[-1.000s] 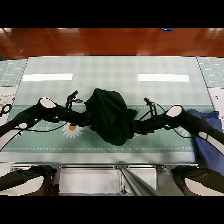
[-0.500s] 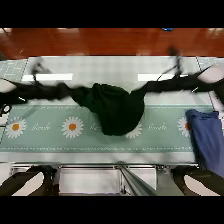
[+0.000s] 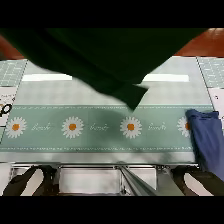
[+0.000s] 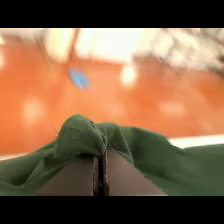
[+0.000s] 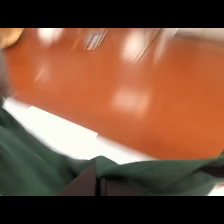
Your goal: Fold the shirts.
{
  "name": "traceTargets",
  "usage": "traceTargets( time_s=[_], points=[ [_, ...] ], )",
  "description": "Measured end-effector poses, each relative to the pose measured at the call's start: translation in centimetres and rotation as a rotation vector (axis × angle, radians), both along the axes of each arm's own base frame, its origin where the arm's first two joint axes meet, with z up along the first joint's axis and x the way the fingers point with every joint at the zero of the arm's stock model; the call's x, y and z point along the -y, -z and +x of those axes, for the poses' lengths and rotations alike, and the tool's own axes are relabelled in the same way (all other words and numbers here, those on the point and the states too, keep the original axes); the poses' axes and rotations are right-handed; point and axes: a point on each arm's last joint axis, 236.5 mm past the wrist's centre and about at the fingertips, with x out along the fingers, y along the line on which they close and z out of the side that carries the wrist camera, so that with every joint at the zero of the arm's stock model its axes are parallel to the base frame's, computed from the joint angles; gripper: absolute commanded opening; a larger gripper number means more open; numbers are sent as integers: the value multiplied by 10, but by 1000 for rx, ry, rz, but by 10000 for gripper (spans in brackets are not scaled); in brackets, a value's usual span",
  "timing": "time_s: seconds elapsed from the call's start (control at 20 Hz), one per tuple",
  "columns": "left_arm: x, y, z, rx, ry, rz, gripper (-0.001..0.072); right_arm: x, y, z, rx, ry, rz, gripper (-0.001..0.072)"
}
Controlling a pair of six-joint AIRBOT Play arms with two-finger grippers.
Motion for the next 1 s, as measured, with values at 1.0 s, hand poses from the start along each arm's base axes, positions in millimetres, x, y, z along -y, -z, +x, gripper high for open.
traceTargets(
  time_s=[1.0],
  points=[
    [-7,142,11,-303,-9,-33,20,80,235,-37,-609,348,-107,19]
  ],
)
